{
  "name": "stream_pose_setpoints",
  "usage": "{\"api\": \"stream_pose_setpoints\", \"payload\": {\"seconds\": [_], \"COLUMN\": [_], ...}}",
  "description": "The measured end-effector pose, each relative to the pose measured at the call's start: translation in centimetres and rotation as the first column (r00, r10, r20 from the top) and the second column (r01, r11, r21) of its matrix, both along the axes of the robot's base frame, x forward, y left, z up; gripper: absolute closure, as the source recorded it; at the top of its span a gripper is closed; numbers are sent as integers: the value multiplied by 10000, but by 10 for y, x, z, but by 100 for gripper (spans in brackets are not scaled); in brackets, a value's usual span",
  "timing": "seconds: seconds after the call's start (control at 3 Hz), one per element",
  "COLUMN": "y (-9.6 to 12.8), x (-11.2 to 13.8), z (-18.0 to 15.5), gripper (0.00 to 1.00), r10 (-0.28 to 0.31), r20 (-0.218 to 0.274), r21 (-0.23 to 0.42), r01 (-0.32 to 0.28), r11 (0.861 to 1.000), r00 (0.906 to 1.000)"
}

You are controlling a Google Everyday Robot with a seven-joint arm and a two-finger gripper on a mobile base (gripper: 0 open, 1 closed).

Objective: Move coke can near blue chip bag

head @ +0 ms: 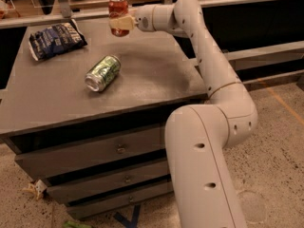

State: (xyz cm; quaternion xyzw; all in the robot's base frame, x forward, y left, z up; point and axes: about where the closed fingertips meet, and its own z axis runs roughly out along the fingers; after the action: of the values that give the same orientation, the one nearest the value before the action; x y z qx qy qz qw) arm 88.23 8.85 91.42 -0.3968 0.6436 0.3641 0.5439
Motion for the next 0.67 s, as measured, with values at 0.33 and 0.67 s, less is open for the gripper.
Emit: {"api": "stream_pose_setpoints", "payload": {"seconds": [0.33,0.67], "y": [23,45], "x": [-8,-12], "z": [5,3], "gripper": [100,100], "r10": [409,727], "r20": [79,186], "r21": [-107,-221], "r01": [-409,-722], "r11": [9991,9971], "r00": [9991,9972]}}
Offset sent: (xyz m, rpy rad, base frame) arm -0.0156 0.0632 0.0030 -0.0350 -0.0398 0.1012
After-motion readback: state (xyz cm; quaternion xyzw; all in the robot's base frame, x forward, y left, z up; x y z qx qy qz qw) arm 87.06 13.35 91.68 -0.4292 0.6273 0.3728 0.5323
